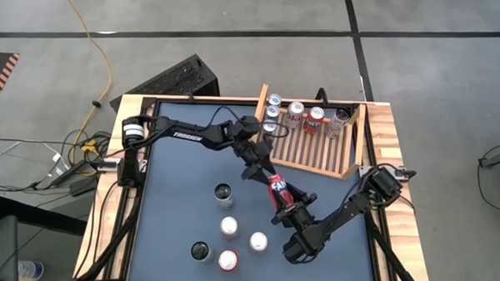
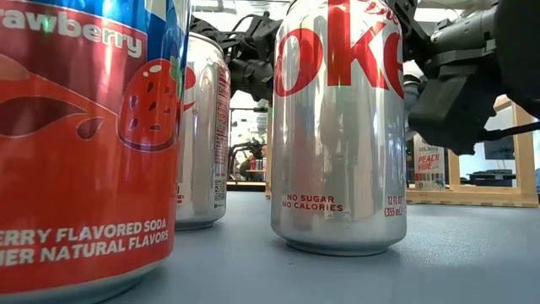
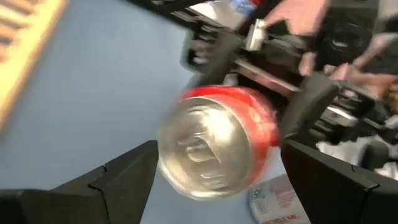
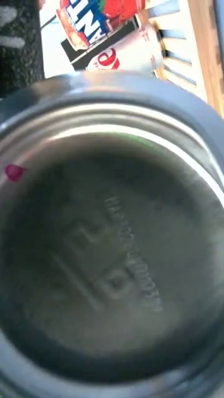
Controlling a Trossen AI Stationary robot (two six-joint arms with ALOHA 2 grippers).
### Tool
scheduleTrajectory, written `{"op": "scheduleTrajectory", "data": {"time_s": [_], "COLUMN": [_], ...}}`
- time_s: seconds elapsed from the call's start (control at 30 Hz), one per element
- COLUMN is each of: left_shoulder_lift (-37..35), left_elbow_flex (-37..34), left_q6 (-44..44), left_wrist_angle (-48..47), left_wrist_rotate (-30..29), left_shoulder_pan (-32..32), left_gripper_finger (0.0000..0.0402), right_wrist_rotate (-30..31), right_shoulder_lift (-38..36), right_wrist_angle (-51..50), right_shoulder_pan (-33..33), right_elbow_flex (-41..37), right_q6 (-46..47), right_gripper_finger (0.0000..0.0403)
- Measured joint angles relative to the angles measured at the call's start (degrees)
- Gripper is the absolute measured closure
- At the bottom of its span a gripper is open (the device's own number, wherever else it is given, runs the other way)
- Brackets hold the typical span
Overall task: Place canned beverage on shelf
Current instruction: Put the top red soda can aligned with the other red soda can on the shelf
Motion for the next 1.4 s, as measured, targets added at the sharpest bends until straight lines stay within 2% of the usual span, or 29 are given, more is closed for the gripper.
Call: {"op": "scheduleTrajectory", "data": {"time_s": [0.37,0.6,0.7,0.8,1.0,1.1,1.17,1.23,1.3,1.4], "left_shoulder_lift": [0.0,-0.1,-1.5,-4.5,-13.7,-18.6,-21.0,-23.2,-25.6,-29.9], "left_elbow_flex": [0.0,0.0,0.0,0.0,0.0,0.0,0.0,0.0,0.0,0.0], "left_q6": [0.5,0.2,0.8,6.5,12.4,13.6,13.0,10.7,8.8,9.7], "left_wrist_angle": [0.3,-1.5,-7.5,-17.8,-32.9,-37.3,-37.9,-38.0,-39.3,-44.6], "left_wrist_rotate": [-2.0,0.3,-4.7,-11.2,-27.7,-36.0,-39.4,-39.8,-40.8,-48.2], "left_shoulder_pan": [0.4,0.5,0.5,-0.4,-6.2,-9.9,-12.0,-13.8,-15.7,-18.4], "left_gripper_finger": [0.0070,0.0070,0.0070,0.0070,0.0070,0.0070,0.0070,0.0070,0.0070,0.0070], "right_wrist_rotate": [0.9,0.0,0.0,-0.1,-0.1,-0.1,-0.1,-0.1,-0.2,-0.6], "right_shoulder_lift": [-0.2,-0.9,-1.1,-1.0,-1.1,-1.0,-1.0,-1.0,-1.0,-1.6], "right_wrist_angle": [-0.3,0.5,2.6,3.1,7.1,7.4,7.6,7.4,5.1,0.5], "right_shoulder_pan": [0.8,1.1,2.7,4.5,7.2,8.1,8.6,9.0,9.7,10.4], "right_elbow_flex": [0.1,0.1,2.5,6.8,12.5,13.0,13.0,13.0,13.0,12.9], "right_q6": [0.9,6.2,14.5,22.7,25.0,25.0,26.7,35.2,50.0,74.0], "right_gripper_finger": [0.0138,0.0138,0.0138,0.0137,0.0137,0.0137,0.0137,0.0138,0.0144,0.0166]}}
